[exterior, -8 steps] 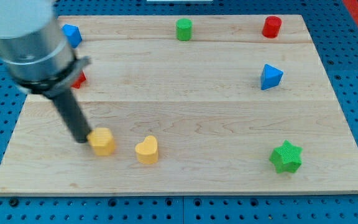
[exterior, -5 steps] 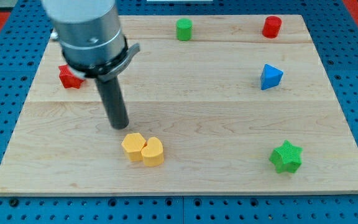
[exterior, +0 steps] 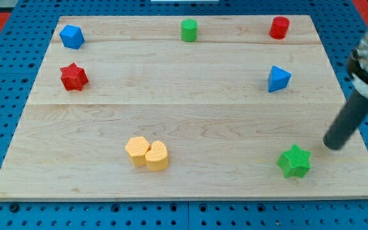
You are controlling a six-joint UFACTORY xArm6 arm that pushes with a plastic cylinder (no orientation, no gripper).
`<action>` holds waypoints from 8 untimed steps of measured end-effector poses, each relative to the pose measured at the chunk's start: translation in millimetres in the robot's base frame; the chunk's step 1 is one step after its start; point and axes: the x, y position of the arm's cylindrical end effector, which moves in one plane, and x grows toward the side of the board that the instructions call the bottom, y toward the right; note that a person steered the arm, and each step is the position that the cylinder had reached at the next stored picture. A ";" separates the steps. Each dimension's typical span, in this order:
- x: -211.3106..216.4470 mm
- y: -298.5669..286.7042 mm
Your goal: Move the green star parallel to the yellow heart
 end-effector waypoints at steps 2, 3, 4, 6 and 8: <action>23.4 -43.0; 1.1 -82.3; 14.7 -94.2; 0.2 -166.7; -44.3 -200.2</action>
